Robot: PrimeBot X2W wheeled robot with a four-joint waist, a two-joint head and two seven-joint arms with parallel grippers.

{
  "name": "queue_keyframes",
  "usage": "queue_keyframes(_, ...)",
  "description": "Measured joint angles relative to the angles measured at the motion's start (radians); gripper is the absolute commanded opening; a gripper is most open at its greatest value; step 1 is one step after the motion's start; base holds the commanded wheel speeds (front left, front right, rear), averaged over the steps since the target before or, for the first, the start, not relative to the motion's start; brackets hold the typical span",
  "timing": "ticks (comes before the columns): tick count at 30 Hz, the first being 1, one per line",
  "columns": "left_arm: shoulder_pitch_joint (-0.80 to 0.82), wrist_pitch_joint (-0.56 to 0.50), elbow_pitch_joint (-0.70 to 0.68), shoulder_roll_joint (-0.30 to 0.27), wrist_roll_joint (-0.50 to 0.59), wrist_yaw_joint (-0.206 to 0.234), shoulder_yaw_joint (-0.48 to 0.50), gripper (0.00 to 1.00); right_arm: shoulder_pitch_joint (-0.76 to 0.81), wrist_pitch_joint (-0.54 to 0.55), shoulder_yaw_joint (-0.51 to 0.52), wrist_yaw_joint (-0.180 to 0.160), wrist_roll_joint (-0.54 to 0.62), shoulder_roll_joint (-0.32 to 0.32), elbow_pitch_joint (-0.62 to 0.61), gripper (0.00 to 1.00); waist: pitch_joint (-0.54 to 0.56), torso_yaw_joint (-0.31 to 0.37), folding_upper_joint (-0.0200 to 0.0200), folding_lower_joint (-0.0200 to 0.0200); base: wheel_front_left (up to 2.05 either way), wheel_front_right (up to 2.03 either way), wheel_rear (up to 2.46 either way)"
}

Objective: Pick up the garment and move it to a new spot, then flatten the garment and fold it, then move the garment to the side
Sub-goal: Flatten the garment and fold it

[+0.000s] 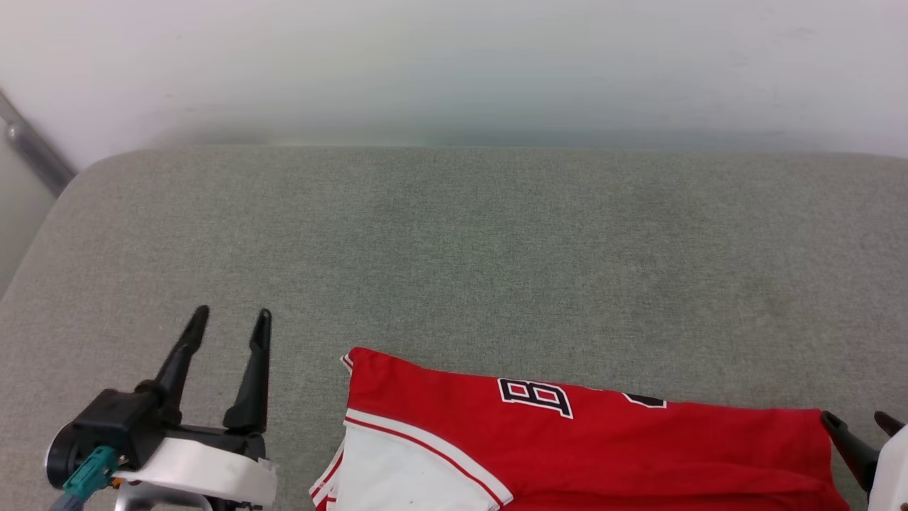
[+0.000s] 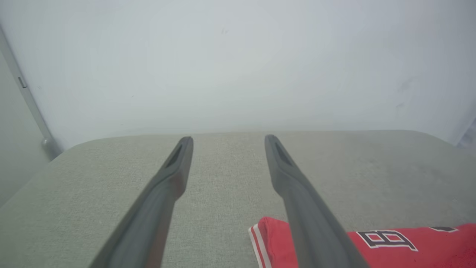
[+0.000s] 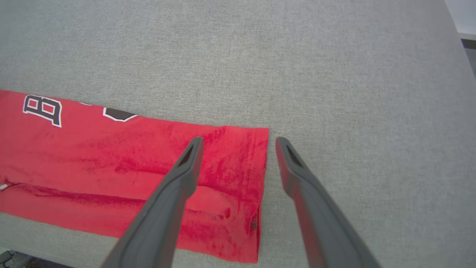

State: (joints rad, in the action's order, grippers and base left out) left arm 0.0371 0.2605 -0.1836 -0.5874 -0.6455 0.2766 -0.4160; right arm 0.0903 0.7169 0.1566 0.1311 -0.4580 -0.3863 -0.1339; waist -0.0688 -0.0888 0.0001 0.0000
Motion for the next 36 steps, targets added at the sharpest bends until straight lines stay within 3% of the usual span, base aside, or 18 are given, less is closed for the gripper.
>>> queue_keyframes(2, -0.048, 0.001, -0.039, 0.060, 0.045, -0.017, 0.093, 1.00, 0.009, 0.013, 0.048, 0.000, 0.011, 0.051, 0.008, 1.00, -0.005, -0.004, 0.0000, 0.0000, 0.00, 0.00, 0.00)
queue_keyframes(5, -0.107, 0.001, -0.082, 0.142, 0.116, -0.082, 0.207, 1.00, 0.011, 0.022, 0.116, 0.000, 0.019, 0.134, 0.033, 1.00, -0.016, -0.012, -0.0001, 0.0000, 0.00, 0.00, 0.00)
queue_keyframes(12, -0.160, 0.002, -0.073, 0.290, 0.236, -0.252, 0.374, 1.00, 0.011, 0.014, 0.190, 0.000, 0.067, 0.212, 0.136, 1.00, -0.050, -0.032, -0.0001, 0.0000, 0.00, 0.00, 0.00)
queue_keyframes(17, -0.159, 0.002, -0.035, 0.362, 0.301, -0.341, 0.431, 1.00, 0.003, -0.004, 0.212, 0.000, 0.080, 0.244, 0.210, 1.00, -0.074, -0.050, 0.0000, 0.0000, 0.00, 0.00, 0.00)
queue_keyframes(23, -0.144, 0.002, -0.003, 0.415, 0.347, -0.388, 0.463, 1.00, -0.010, -0.027, 0.213, 0.000, 0.079, 0.247, 0.268, 1.00, -0.091, -0.068, 0.0000, 0.0000, 0.00, 0.00, 0.00)
queue_keyframes(31, -0.131, 0.002, 0.024, 0.434, 0.371, -0.405, 0.469, 1.00, -0.011, -0.049, 0.170, -0.008, 0.052, 0.238, 0.301, 1.00, -0.094, -0.077, 0.0000, -0.0001, 0.00, 0.00, 0.00)
queue_keyframes(32, -0.131, 0.002, 0.029, 0.434, 0.374, -0.405, 0.465, 1.00, -0.011, -0.050, 0.158, -0.008, 0.048, 0.234, 0.302, 0.53, -0.093, -0.076, 0.0000, -0.0001, 0.00, 0.00, 0.00)
queue_keyframes(33, -0.131, 0.002, 0.033, 0.434, 0.378, -0.405, 0.461, 1.00, -0.011, -0.058, 0.147, -0.009, 0.040, 0.230, 0.305, 0.13, -0.091, -0.074, 0.0000, -0.0001, 0.00, 0.00, 0.00)
queue_keyframes(34, -0.131, 0.002, 0.035, 0.433, 0.378, -0.406, 0.460, 1.00, -0.012, -0.066, 0.139, -0.009, 0.036, 0.228, 0.308, 0.00, -0.090, -0.072, 0.0000, -0.0001, 0.00, 0.00, 0.00)
queue_keyframes(36, -0.131, 0.002, 0.038, 0.432, 0.377, -0.406, 0.458, 1.00, -0.015, -0.083, 0.121, -0.007, 0.036, 0.229, 0.312, 0.00, -0.086, -0.067, 0.0000, -0.0001, 0.00, 0.00, 0.00)
